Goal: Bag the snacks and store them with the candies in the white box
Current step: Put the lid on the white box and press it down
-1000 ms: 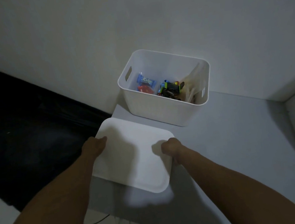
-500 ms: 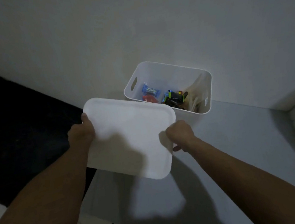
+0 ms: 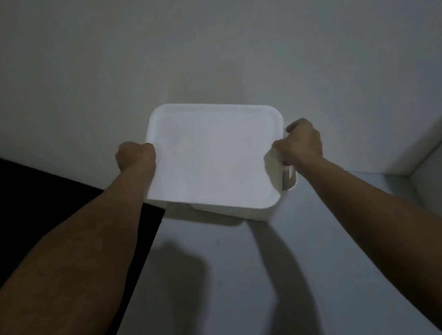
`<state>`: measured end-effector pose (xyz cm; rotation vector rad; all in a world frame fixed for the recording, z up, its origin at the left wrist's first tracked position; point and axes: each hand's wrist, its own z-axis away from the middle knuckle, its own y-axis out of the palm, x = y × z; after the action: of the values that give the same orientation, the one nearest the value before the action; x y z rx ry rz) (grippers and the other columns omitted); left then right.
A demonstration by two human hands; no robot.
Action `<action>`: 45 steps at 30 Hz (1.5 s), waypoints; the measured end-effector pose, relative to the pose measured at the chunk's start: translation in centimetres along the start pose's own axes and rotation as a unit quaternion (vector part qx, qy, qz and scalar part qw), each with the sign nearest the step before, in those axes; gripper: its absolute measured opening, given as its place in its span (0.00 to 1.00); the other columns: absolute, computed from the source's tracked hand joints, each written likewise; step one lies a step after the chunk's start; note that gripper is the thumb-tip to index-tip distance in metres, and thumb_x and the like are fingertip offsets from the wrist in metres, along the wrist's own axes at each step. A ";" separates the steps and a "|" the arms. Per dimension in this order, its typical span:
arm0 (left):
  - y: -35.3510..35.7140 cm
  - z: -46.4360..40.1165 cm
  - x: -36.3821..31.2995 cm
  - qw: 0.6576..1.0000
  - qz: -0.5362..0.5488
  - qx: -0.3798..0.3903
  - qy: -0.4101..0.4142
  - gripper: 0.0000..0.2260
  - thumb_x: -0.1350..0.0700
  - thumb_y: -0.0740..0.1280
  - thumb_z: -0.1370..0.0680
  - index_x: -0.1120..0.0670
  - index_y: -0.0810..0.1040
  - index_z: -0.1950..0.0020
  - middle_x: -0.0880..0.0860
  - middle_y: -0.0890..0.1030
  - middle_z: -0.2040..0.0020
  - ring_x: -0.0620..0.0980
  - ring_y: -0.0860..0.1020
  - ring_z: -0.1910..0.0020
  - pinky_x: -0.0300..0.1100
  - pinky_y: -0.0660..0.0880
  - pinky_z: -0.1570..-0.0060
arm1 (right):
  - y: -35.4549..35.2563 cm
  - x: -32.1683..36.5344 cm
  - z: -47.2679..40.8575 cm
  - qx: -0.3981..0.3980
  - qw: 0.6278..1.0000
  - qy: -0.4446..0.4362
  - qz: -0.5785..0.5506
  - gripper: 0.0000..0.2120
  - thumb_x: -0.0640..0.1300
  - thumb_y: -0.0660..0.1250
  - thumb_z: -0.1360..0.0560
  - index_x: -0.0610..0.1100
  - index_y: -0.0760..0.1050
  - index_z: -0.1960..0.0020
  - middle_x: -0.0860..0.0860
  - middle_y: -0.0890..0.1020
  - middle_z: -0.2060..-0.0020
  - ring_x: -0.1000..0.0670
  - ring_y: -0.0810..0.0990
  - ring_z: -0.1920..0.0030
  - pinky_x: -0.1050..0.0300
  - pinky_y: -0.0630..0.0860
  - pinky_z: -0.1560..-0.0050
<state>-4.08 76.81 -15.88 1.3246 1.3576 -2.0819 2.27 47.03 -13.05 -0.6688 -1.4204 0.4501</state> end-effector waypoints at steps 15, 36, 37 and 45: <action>6.9 -1.1 -2.7 0.990 -0.035 0.106 0.088 0.08 0.69 0.62 0.25 0.63 0.79 0.58 0.60 0.80 0.52 0.56 0.76 0.42 0.39 0.69 0.46 | 0.9 -4.8 -7.0 -0.004 0.998 0.058 -0.009 0.08 0.35 0.64 0.33 0.37 0.81 0.57 0.39 0.83 0.59 0.40 0.83 0.57 0.53 0.79 0.58; 8.5 -3.0 0.0 0.988 -0.053 0.096 0.109 0.19 0.68 0.61 0.25 0.63 0.76 0.35 0.62 0.77 0.35 0.60 0.75 0.36 0.43 0.68 0.33 | 3.3 -6.1 -7.1 0.022 0.998 0.029 0.053 0.09 0.33 0.60 0.31 0.32 0.79 0.57 0.41 0.79 0.63 0.41 0.78 0.60 0.57 0.70 0.61; 8.5 -2.8 0.2 0.985 -0.065 0.104 0.121 0.19 0.68 0.61 0.25 0.64 0.75 0.35 0.62 0.77 0.35 0.60 0.75 0.36 0.43 0.69 0.34 | 3.4 -6.2 -6.9 0.024 0.997 0.027 0.063 0.09 0.34 0.60 0.31 0.33 0.78 0.56 0.41 0.79 0.62 0.39 0.79 0.57 0.56 0.70 0.60; 11.3 -0.2 -0.2 0.889 -0.277 0.119 0.344 0.21 0.53 0.57 0.19 0.58 0.67 0.27 0.58 0.62 0.23 0.57 0.59 0.24 0.59 0.51 0.26 | 5.6 -4.4 -3.5 0.035 0.964 -0.119 0.235 0.19 0.45 0.60 0.25 0.39 0.69 0.36 0.42 0.71 0.35 0.38 0.68 0.34 0.42 0.67 0.38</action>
<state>3.73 71.34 -21.85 2.1239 2.0067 -2.2751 5.80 47.77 -20.15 -0.9206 -1.4590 0.9765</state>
